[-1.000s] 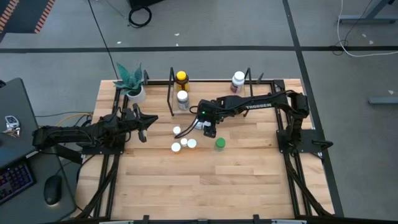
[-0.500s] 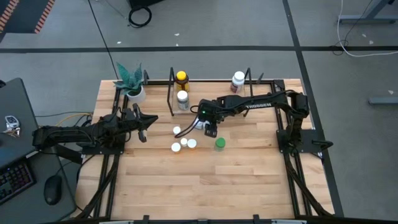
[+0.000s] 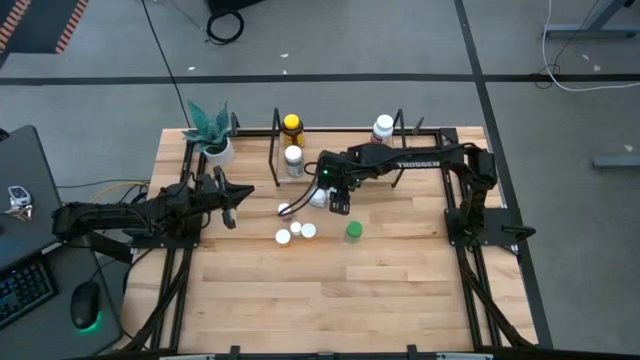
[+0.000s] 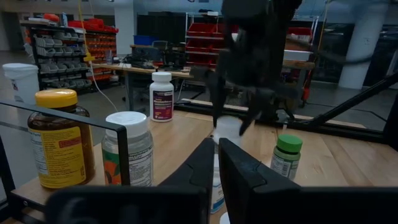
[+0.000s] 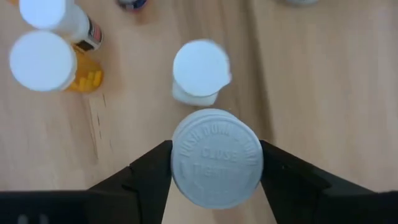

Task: Pick and place medicine bottles onto shelf by color
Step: Put the white yellow medicine bottle on the shelf

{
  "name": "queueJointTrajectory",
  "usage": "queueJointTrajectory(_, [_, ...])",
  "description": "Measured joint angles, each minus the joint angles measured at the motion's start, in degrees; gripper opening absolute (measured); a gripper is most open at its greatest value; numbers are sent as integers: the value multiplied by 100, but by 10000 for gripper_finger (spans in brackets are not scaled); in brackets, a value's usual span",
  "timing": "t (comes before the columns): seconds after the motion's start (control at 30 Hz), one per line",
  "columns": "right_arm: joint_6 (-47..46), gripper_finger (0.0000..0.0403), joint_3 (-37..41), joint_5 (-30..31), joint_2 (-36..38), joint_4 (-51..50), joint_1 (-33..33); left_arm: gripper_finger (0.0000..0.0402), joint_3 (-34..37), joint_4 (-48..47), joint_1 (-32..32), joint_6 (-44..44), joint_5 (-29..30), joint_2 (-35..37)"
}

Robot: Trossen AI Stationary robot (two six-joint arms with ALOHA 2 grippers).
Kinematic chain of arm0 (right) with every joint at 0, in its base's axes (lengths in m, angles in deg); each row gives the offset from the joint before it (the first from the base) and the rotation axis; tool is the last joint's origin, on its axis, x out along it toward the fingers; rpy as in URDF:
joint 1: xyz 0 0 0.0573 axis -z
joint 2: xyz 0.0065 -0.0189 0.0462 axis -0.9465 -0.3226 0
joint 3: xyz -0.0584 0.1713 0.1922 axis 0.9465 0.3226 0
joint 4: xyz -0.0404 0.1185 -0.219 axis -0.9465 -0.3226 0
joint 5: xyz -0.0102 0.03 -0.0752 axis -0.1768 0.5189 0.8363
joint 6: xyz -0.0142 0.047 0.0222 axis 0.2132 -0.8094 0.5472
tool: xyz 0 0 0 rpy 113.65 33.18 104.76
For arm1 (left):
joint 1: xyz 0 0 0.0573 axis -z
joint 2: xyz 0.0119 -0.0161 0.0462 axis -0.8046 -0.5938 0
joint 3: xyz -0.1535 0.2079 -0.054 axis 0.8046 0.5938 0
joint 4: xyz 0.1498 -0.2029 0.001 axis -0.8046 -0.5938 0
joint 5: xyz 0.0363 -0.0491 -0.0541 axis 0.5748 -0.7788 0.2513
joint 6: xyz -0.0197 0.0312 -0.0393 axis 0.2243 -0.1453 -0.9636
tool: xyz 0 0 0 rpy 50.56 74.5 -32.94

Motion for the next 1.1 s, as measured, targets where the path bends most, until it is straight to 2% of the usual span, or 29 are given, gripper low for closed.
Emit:
queueJointTrajectory(0.23, [367, 222, -727, 113, 2, -80, 285, 40, 0, 1, -1, 0, 0, 0])
queueJointTrajectory(0.47, [763, 224, -968, 115, 2, 134, 751, 34, 0, 0, -1, 0, -1, 0])
queueJointTrajectory(0.7, [1063, 224, -999, -126, -22, 799, 1251, 33, 0, 2, 1, 0, 1, 0])
queueJointTrajectory(0.93, [1210, 224, -1102, -466, -366, 989, 1839, 40, -2, 2, 1, 0, 1, 0])
queueJointTrajectory(1.1, [1250, 224, -1493, -643, -788, 953, 2156, 34, 0, -11, -1, 0, 0, 0])
